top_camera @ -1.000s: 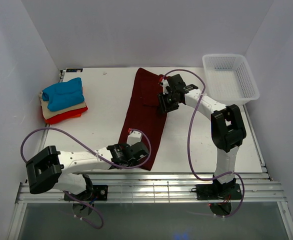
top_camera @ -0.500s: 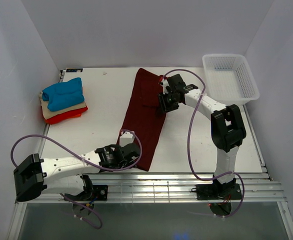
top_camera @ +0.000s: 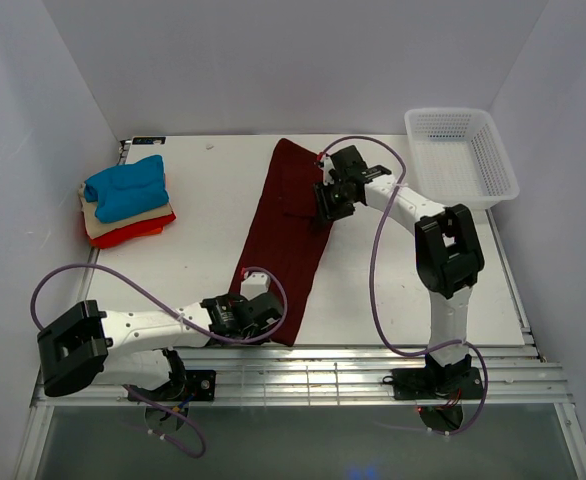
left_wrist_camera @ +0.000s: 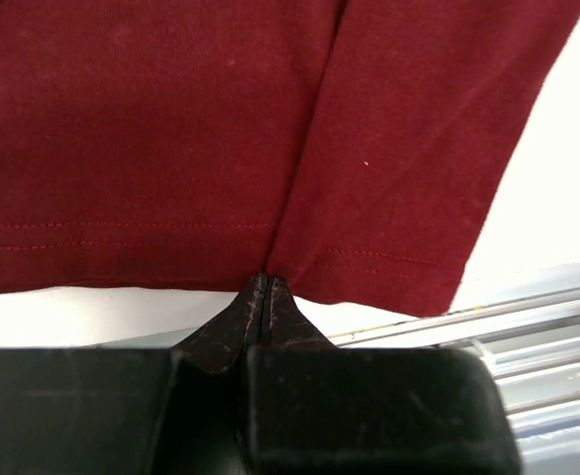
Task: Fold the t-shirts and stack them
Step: Rotate the tshirt 90 degrees
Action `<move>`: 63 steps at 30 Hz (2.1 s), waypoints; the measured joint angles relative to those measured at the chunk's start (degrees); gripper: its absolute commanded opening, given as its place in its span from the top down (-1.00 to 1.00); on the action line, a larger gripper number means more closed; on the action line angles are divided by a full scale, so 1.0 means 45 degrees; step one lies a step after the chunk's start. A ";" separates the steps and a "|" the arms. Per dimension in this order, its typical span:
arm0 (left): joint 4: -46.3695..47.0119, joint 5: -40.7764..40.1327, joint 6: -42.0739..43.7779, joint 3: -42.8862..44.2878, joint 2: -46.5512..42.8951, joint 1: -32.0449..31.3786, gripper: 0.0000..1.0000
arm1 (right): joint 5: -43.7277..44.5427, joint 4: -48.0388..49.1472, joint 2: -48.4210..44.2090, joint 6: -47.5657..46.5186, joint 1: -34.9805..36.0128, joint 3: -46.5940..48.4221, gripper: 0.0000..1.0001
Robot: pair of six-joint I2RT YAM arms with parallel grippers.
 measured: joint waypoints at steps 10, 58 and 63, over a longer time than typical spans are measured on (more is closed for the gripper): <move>0.0092 -0.0087 0.0034 -0.0253 -0.0039 0.0000 0.07 | 0.0248 -0.0029 0.0602 0.0112 0.0000 0.0947 0.03; 0.4891 0.2633 0.4148 0.2526 0.4575 0.0044 1.00 | 0.2259 -0.1404 0.5139 0.0719 -0.0112 0.6275 0.84; 0.5362 0.3332 0.4313 0.2788 0.4988 0.0044 1.00 | 0.1569 -0.1443 0.5508 0.0695 -0.0238 0.6829 0.81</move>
